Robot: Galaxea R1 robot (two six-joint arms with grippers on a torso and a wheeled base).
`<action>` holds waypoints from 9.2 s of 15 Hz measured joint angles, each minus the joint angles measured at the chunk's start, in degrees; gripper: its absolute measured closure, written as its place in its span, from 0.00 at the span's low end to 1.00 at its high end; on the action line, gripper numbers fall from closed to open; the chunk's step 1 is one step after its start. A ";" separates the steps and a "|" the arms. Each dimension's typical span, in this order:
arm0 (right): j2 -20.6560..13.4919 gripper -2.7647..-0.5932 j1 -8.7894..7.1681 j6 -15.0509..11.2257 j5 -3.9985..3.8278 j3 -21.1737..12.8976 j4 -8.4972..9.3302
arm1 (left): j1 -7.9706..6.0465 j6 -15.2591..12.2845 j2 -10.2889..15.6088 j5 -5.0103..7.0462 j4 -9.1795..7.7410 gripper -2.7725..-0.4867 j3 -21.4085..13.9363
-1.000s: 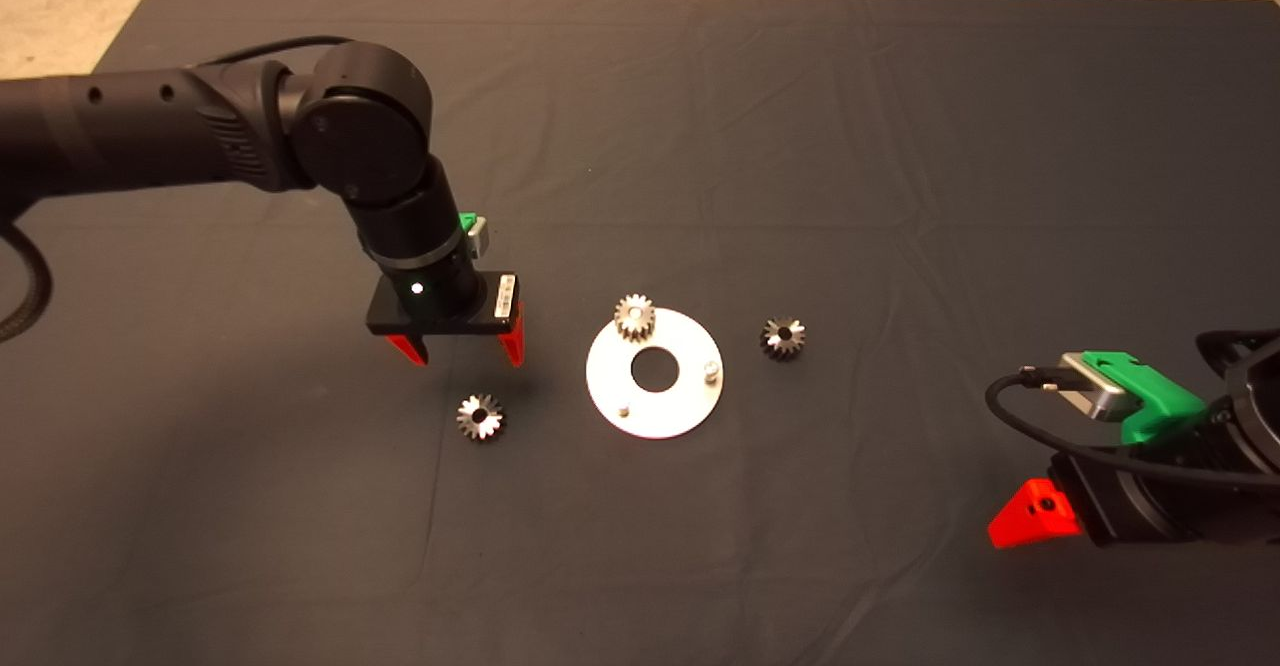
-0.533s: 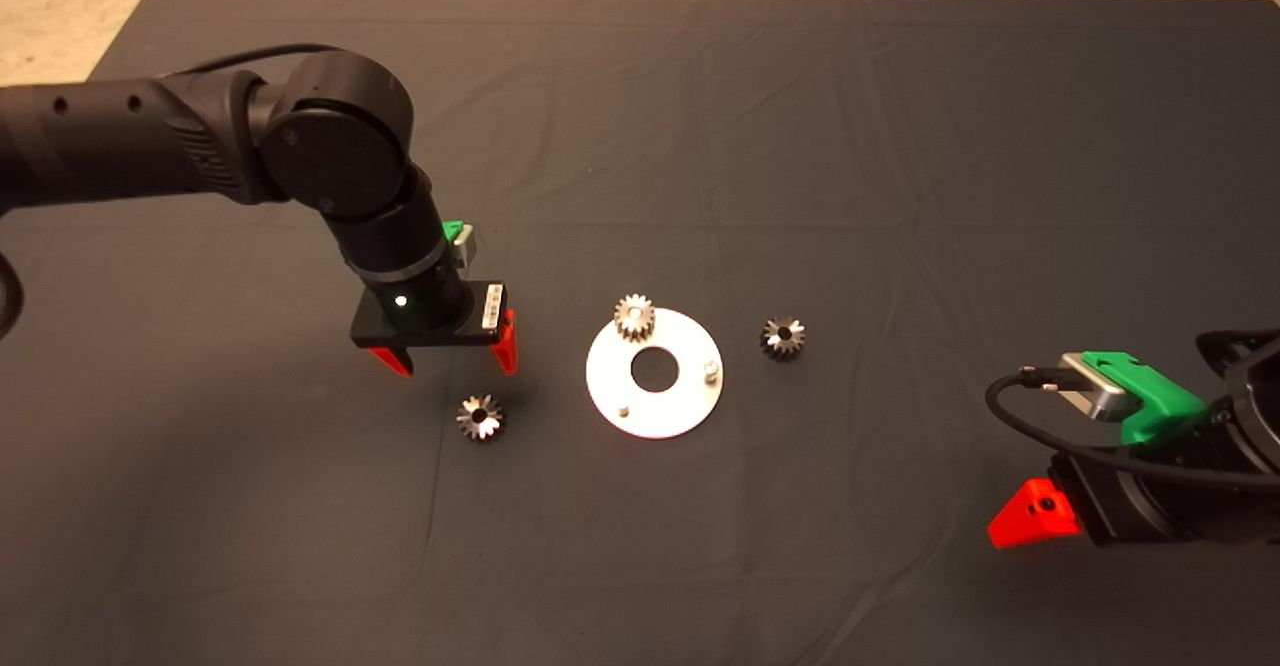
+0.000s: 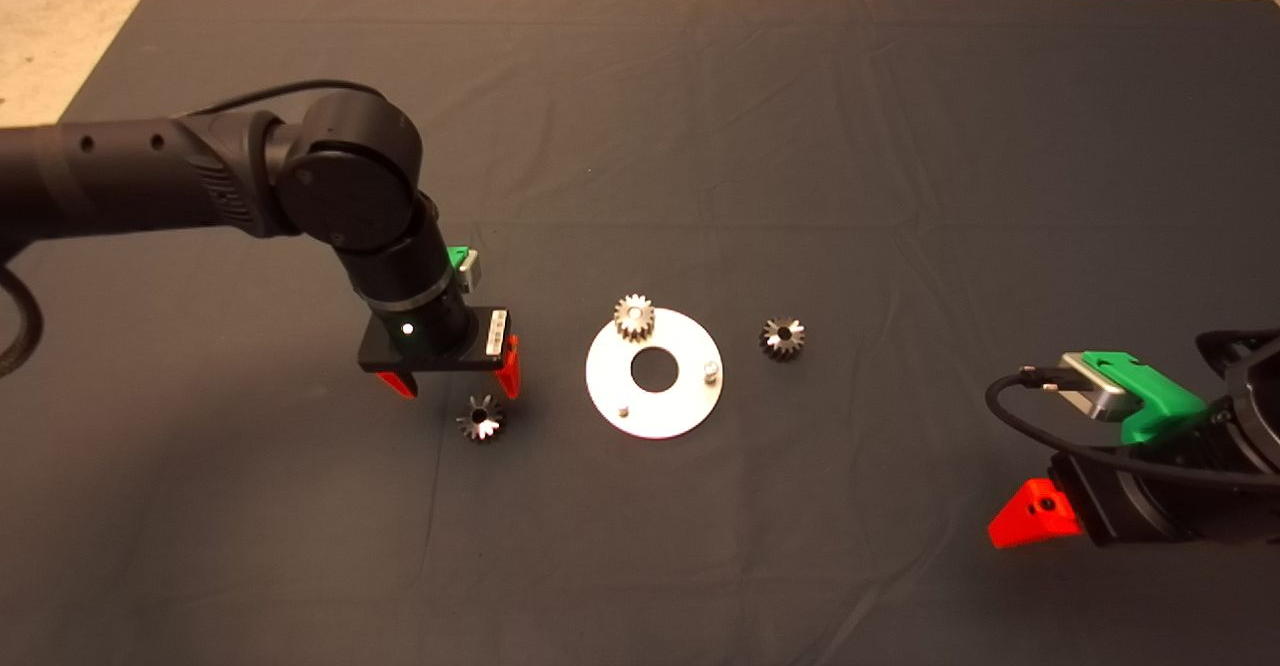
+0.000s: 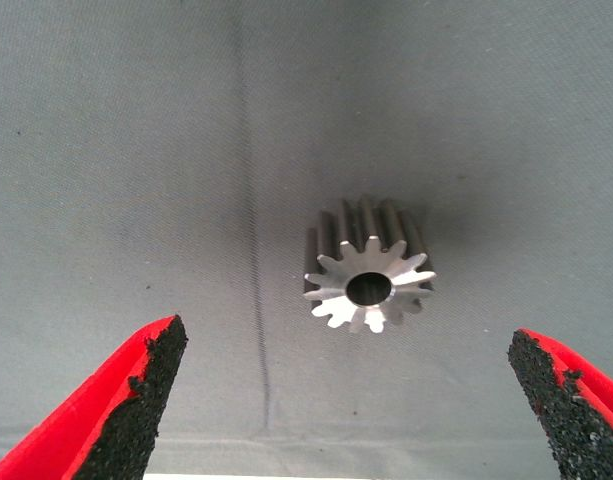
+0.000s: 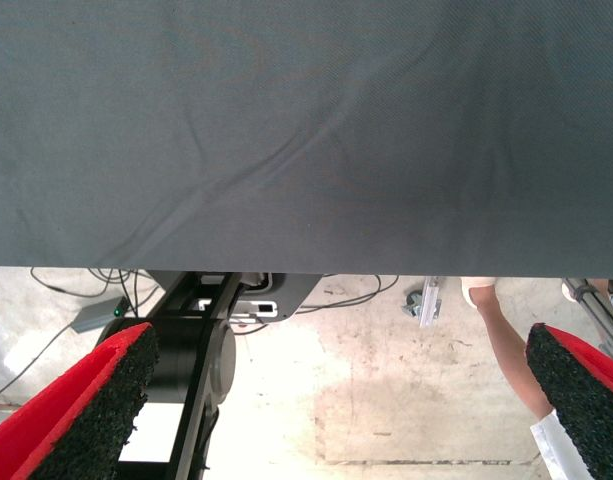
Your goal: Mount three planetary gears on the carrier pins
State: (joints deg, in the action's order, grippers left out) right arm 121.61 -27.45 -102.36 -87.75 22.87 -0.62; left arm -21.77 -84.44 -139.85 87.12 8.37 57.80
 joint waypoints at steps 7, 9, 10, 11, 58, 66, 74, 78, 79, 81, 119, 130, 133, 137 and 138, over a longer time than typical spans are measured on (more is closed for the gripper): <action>0.00 0.01 0.01 0.00 0.01 0.00 0.00 | 3.61 -1.68 0.22 -0.13 2.18 0.19 -0.69; 0.00 0.01 0.01 0.00 -0.04 0.00 0.00 | 3.66 -1.66 0.16 -0.33 2.38 0.19 -0.68; 0.00 0.01 0.01 0.00 -0.04 0.00 0.00 | 3.66 -1.63 0.18 -0.52 2.59 0.19 -0.68; 0.00 0.01 0.01 0.00 -0.01 0.00 0.00 | 3.67 -1.44 0.18 -0.79 2.82 0.19 -0.68; -0.01 0.01 0.01 0.00 -0.01 0.00 0.00 | 7.78 0.93 -0.32 -2.68 9.78 0.49 -0.69; -0.02 0.01 0.01 0.00 -0.04 -0.02 0.00 | 7.75 0.95 -1.48 -2.20 9.91 0.60 -1.01; 0.00 0.01 0.01 0.00 -0.04 -0.07 0.02 | 7.75 0.96 -2.05 -2.03 9.93 0.68 -1.01; 0.00 0.01 0.01 0.00 -0.04 -0.07 0.02 | 7.75 0.96 -2.05 -2.01 9.93 0.74 -1.01; -0.02 0.01 0.01 0.00 -0.04 -0.07 0.00 | 7.75 0.96 -2.05 -2.01 9.93 0.76 -1.01; 0.00 0.01 0.01 0.00 -0.04 -0.07 0.00 | 7.75 0.96 -2.05 -2.03 9.93 0.76 -0.99; -0.02 0.01 0.01 -0.22 -0.07 -0.09 0.02 | 2.54 -6.42 -10.34 -0.65 8.36 0.83 -6.92; -0.02 0.01 0.19 -0.22 -0.06 -0.09 0.00 | 2.54 -6.27 -15.80 0.36 6.84 0.83 -4.38; -0.02 0.01 0.18 -0.22 -0.10 -0.09 0.01 | 2.56 -5.22 -16.63 0.31 6.89 0.83 -2.69; 0.00 0.01 0.17 -0.22 -0.01 -0.09 0.00 | 2.56 -4.23 -18.75 0.28 6.81 0.83 -0.83; -0.04 0.01 0.17 -0.22 -0.06 -0.11 0.02 | 2.54 -3.55 -19.04 0.29 6.82 0.83 -0.16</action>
State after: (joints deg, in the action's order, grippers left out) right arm 121.58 -27.28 -102.58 -87.81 22.76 -0.60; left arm -19.24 -87.99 -158.89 87.41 15.19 57.63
